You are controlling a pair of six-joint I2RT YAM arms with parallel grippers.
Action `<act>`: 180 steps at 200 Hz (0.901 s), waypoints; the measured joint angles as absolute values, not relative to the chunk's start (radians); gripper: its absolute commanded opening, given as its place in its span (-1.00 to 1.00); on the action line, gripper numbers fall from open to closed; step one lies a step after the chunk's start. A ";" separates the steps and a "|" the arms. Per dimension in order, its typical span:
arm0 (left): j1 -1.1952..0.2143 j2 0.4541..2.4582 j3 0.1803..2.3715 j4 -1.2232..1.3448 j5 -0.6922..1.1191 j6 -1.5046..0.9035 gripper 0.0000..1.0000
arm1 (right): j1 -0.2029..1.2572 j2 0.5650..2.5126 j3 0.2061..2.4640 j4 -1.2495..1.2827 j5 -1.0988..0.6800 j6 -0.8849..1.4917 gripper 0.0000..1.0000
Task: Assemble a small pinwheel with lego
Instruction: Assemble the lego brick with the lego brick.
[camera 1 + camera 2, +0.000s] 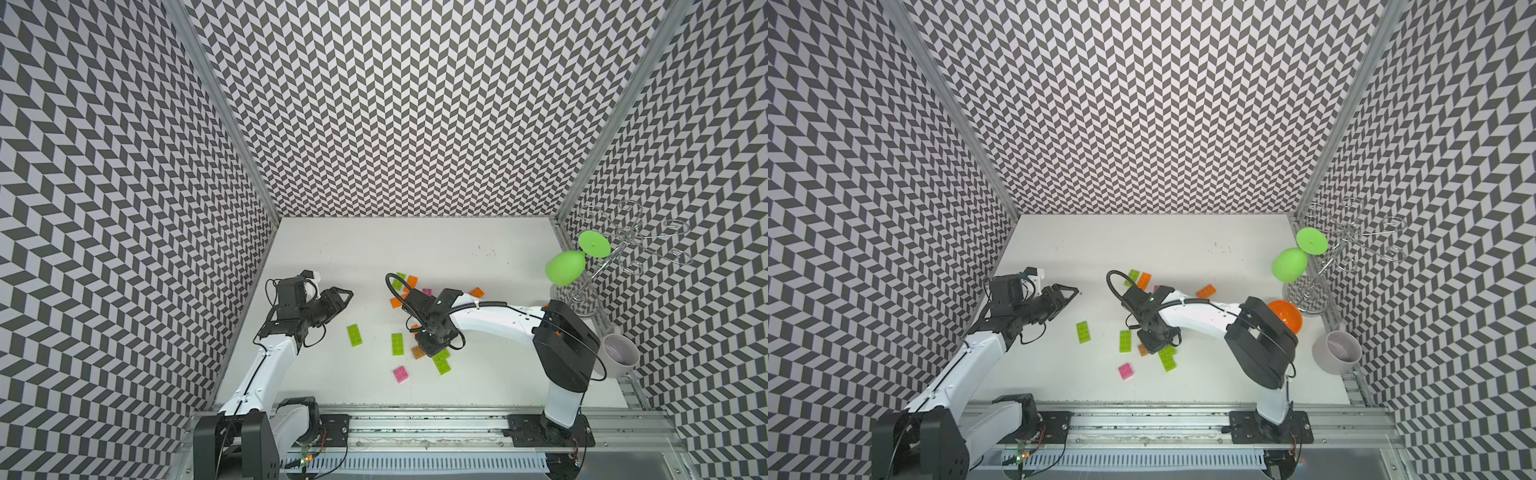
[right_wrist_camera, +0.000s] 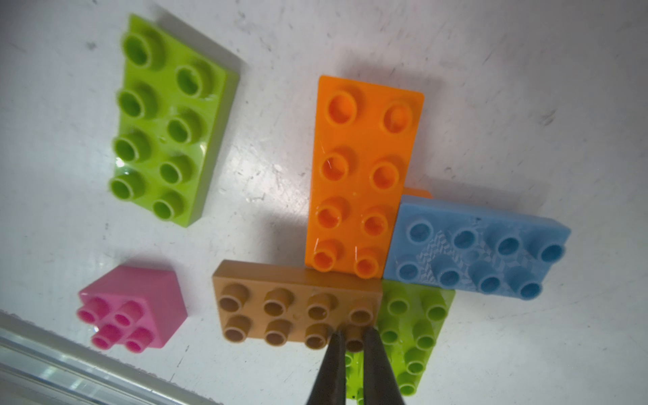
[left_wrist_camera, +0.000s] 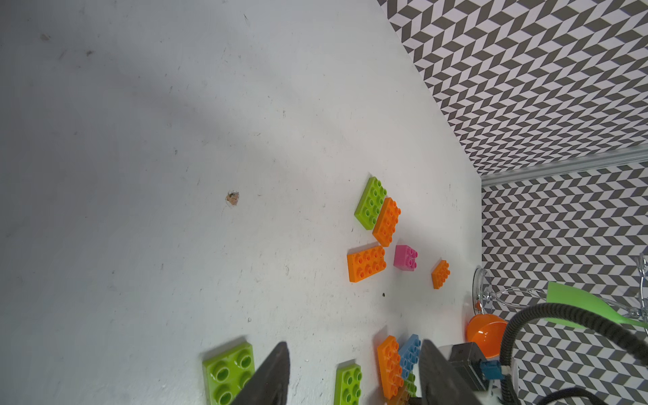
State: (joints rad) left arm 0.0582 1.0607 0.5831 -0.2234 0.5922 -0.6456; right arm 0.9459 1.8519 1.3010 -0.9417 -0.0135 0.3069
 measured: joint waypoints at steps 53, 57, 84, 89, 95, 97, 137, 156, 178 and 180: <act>0.053 1.062 0.580 -0.216 0.592 -0.645 0.18 | 0.946 1.854 1.301 -0.942 -0.011 0.306 -0.78; 0.053 1.062 0.579 -0.216 0.592 -0.645 0.18 | 0.946 1.855 1.301 -0.941 -0.012 0.306 -0.78; 0.053 1.062 0.572 -0.216 0.592 -0.645 0.18 | 0.946 1.860 1.290 -0.942 -0.017 0.297 -0.78; 0.053 1.062 0.570 -0.215 0.592 -0.645 0.18 | 0.946 1.860 1.289 -0.942 -0.017 0.295 -0.78; 0.053 1.062 0.569 -0.215 0.592 -0.645 0.18 | 0.946 1.860 1.289 -0.944 -0.017 0.294 -0.77; 0.053 1.062 0.569 -0.215 0.592 -0.645 0.18 | 0.946 1.860 1.289 -0.944 -0.017 0.294 -0.77; 0.053 1.062 0.569 -0.212 0.592 -0.645 0.17 | 0.946 1.860 1.288 -0.945 -0.017 0.286 -0.78; 0.053 1.062 0.568 -0.211 0.592 -0.645 0.17 | 0.946 1.861 1.291 -0.947 -0.017 0.283 -0.78; 0.053 1.062 0.566 -0.210 0.592 -0.645 0.17 | 0.946 1.865 1.298 -0.957 -0.015 0.279 -0.78; 0.052 1.062 0.566 -0.210 0.592 -0.645 0.17 | 0.946 1.866 1.299 -0.958 -0.015 0.279 -0.77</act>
State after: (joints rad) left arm 0.0525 1.0622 0.5659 -0.2104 0.5922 -0.6449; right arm 0.9459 1.8656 1.2987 -0.9577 -0.0154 0.2790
